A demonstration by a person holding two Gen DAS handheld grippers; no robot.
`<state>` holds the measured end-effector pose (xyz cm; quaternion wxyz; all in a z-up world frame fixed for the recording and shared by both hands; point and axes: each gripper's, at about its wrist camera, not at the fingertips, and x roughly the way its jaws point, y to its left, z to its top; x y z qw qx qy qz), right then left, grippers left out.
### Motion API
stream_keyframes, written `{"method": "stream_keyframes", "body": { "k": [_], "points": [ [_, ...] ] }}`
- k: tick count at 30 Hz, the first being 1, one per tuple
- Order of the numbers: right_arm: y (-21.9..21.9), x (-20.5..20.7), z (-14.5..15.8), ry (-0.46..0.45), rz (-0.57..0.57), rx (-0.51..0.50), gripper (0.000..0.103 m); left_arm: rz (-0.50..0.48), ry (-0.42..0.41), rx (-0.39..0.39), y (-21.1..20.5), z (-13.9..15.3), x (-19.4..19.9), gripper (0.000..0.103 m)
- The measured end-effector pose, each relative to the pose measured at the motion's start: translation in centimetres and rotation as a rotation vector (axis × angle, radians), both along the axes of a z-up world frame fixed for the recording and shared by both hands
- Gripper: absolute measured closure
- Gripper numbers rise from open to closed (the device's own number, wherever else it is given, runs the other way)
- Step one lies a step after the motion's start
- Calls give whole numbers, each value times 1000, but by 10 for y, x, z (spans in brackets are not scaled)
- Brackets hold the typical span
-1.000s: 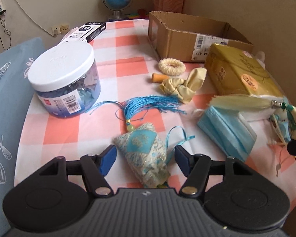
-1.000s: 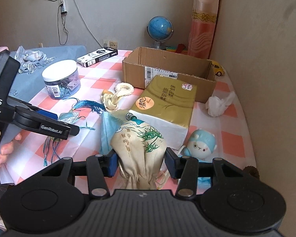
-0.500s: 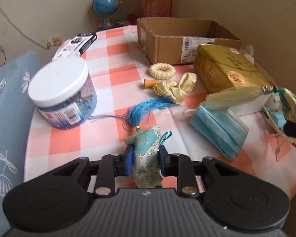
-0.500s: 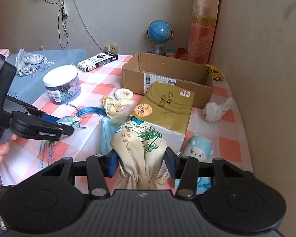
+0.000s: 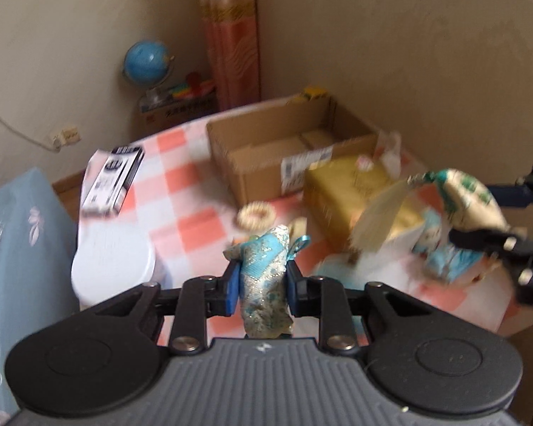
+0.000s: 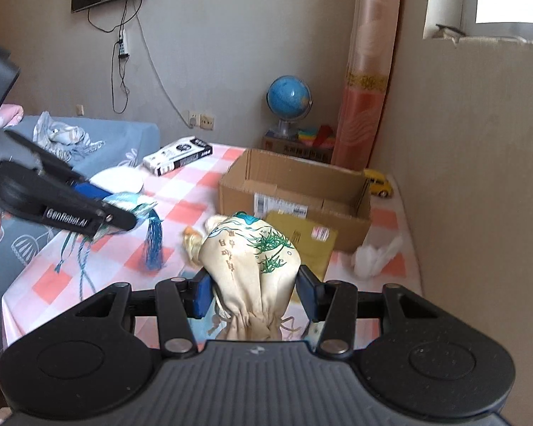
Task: Organize soft objects
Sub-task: 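Carry sachet into cardboard box and open left tool while right tool holds pouch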
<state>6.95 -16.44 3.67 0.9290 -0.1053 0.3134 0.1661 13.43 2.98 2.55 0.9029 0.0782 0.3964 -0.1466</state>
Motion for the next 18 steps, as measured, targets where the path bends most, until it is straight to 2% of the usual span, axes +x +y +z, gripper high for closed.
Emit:
{"method": "stream_keyframes", "body": {
  "k": [10,18],
  "points": [
    [-9,23,6,-17,-47,16,50,-68,-108,-1,-38,51,75,78],
    [-19,40,2,-9,-71,30,50,-46,-132,1,-58,56,147,77]
  ]
}}
